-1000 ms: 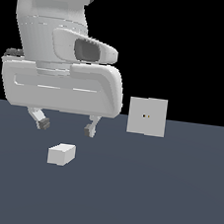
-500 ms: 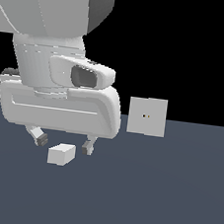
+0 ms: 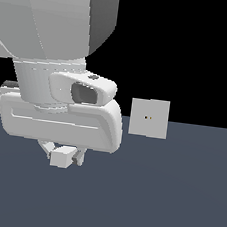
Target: Plug the charger into the wall socket.
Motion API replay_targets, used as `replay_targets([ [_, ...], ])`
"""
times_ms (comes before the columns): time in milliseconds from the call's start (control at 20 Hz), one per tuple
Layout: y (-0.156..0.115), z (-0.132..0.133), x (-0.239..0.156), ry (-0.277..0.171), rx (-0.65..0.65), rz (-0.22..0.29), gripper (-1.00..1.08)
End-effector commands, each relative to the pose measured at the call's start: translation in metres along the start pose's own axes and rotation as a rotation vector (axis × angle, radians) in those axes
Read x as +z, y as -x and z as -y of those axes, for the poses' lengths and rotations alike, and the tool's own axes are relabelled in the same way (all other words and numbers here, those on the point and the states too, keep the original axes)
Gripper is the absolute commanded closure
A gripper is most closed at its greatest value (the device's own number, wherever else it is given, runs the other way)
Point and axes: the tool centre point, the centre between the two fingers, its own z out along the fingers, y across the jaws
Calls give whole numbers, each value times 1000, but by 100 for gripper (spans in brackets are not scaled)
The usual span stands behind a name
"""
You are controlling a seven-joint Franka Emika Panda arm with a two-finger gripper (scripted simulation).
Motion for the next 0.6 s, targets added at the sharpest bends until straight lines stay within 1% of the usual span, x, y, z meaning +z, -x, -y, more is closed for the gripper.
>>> replay_targets([
  [0, 0, 2, 1, -2, -3, -1, 108],
  [300, 0, 2, 1, -2, -3, -1, 108],
  [550, -3, -4, -1, 1, 3, -1, 108],
])
